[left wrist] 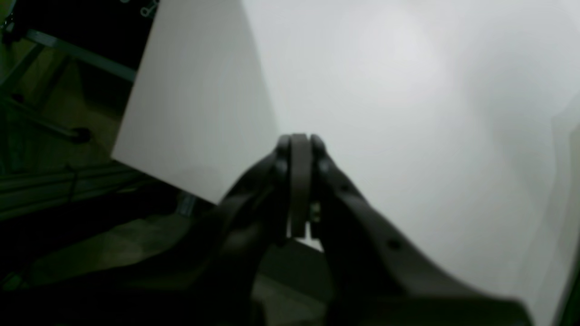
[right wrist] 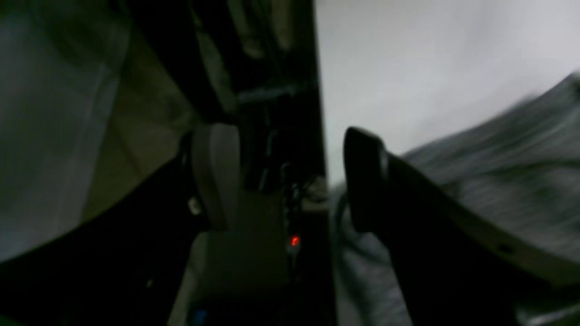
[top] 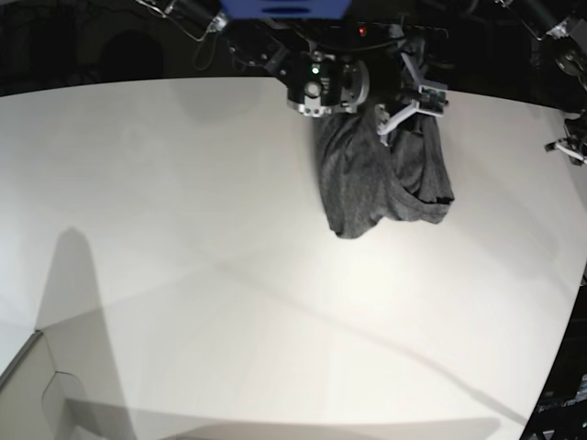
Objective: Layout the t-shirt on the table in an organized manner, then fold the t-shirt properly
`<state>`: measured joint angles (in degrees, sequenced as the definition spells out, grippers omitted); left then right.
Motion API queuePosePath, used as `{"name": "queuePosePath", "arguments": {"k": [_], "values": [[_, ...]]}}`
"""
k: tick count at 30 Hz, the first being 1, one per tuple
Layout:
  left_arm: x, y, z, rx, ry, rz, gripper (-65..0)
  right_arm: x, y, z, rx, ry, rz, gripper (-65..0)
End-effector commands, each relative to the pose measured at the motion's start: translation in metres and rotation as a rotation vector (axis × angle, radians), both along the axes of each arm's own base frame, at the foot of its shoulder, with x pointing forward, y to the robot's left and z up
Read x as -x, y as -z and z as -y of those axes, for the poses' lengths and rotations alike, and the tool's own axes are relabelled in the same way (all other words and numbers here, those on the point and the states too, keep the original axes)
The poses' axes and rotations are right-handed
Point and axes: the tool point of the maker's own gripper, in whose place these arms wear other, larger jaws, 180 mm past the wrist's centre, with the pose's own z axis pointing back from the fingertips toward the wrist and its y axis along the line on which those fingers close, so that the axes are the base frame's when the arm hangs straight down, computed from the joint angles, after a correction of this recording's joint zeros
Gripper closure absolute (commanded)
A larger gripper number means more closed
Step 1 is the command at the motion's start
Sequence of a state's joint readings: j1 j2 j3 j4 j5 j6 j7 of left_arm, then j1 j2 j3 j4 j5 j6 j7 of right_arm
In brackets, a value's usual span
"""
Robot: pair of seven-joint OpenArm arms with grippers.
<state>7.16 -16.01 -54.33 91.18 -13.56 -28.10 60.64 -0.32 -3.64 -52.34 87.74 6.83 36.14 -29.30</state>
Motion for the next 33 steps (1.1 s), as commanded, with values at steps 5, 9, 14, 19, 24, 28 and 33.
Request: {"name": "queuePosePath", "arguments": {"k": [5,9,14,19,24,28,33], "values": [[-0.009,-0.015,-0.005,-0.029,0.006,0.043,-0.5,-0.042,-0.031,0.014,-0.091,0.123,0.036,-37.5],[-0.020,-0.012,0.013,0.052,0.012,0.100,-1.7,-0.086,-0.014,0.057,-0.032,0.287,0.037,-37.4],[-0.032,-0.015,0.051,0.186,0.044,0.221,-18.0,-0.120,-0.016,0.110,0.008,0.443,0.094,-37.6],[-0.038,-0.020,0.095,0.334,0.078,0.297,-34.9,-0.130,-0.028,0.142,0.003,0.550,0.123,-37.7],[-0.040,-0.026,0.140,0.482,0.131,0.326,-35.2,-0.125,-0.018,0.158,0.018,0.601,0.086,-37.1],[-0.036,-0.014,0.156,0.544,0.114,0.313,-35.2,-0.122,-0.015,0.160,0.024,0.607,0.073,-32.6],[-0.039,-0.005,0.185,0.595,0.185,0.274,-35.2,-0.125,-0.019,0.158,0.012,0.606,0.080,-16.6]]}}
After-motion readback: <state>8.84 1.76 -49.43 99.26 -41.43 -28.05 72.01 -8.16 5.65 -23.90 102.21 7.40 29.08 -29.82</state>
